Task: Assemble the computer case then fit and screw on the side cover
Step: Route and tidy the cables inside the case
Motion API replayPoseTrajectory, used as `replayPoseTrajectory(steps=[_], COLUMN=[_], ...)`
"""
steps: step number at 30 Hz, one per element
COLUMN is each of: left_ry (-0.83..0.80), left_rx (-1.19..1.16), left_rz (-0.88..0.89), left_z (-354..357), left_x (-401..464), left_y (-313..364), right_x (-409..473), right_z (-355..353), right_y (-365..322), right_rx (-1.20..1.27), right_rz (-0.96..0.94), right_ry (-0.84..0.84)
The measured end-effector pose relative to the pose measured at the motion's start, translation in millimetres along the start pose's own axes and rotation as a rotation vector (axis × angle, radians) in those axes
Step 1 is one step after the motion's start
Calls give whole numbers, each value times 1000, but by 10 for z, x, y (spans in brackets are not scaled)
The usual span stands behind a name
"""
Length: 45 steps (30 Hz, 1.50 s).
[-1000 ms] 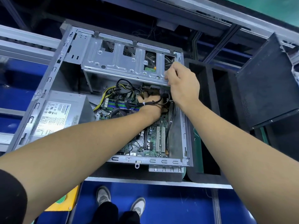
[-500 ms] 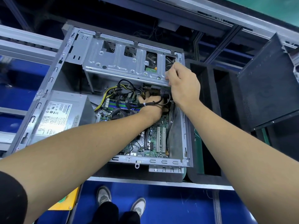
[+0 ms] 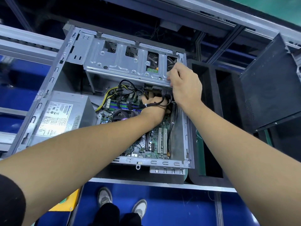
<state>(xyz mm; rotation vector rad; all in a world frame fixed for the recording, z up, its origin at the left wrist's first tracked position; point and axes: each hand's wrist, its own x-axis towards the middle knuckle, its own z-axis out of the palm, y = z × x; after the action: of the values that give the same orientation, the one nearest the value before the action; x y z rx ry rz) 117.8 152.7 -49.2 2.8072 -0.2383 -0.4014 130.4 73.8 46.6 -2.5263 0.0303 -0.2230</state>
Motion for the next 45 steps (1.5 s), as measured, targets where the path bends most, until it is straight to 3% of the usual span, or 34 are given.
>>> replayPoseTrajectory(steps=[3, 7, 12, 20, 25, 35, 42, 45], left_ry=[41, -109, -38, 46, -19, 12, 57, 48], left_rx=[56, 62, 155, 62, 4, -257, -234, -113], left_rz=[33, 85, 2, 61, 83, -8, -2, 61], left_z=[-17, 56, -59, 15, 51, 146, 128, 143], left_x=[-41, -40, 36, 113, 143, 203, 188, 140], left_y=[13, -61, 52, -8, -56, -87, -92, -103], right_x=[2, -8, -5, 0, 8, 7, 1, 2], right_z=[6, 11, 8, 10, 7, 10, 10, 10], right_y=[3, 1, -9, 12, 25, 32, 23, 25], right_rx=[-4, -1, -3, -11, -17, -10, -7, -6], right_rz=[-1, 4, 3, -5, -7, -22, -21, -21], right_ry=[0, 1, -3, -7, -6, 3, 5, 4])
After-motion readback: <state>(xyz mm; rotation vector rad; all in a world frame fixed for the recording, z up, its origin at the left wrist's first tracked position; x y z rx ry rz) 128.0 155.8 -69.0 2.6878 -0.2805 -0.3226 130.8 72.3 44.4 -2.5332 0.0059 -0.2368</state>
